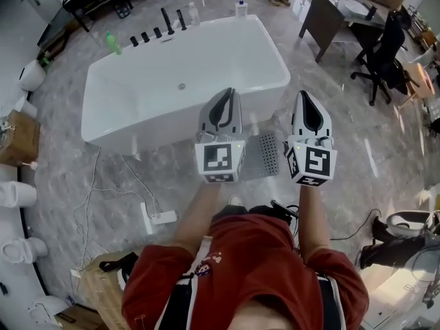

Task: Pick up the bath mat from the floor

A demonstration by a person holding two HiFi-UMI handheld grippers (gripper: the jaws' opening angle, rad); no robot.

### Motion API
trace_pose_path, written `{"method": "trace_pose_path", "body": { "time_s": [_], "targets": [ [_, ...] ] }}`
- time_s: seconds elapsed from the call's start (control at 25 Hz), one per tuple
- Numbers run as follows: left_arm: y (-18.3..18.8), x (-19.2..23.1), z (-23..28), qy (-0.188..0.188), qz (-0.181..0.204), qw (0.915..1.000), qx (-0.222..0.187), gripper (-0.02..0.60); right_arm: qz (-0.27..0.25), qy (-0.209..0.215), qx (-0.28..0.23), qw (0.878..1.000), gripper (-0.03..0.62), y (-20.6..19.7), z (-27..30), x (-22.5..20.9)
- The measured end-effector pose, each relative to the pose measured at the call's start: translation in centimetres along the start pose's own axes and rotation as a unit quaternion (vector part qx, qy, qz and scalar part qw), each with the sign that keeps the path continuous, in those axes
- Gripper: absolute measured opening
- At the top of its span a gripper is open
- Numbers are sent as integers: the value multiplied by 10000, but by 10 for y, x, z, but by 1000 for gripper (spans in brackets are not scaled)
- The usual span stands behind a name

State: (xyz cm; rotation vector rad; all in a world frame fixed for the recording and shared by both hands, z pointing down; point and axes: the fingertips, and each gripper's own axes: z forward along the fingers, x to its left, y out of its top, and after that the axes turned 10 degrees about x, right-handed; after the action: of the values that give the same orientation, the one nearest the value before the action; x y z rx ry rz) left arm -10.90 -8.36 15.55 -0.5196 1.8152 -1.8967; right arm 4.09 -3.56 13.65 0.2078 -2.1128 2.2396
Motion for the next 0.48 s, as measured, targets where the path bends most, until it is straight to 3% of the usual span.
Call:
{"method": "trace_pose_path", "body": {
  "time_s": [0.48],
  "targets": [
    [-11,0,36,-93,-94,9999,98,26,-55,-131,101,9998,12,-9,27,-17]
  ]
}}
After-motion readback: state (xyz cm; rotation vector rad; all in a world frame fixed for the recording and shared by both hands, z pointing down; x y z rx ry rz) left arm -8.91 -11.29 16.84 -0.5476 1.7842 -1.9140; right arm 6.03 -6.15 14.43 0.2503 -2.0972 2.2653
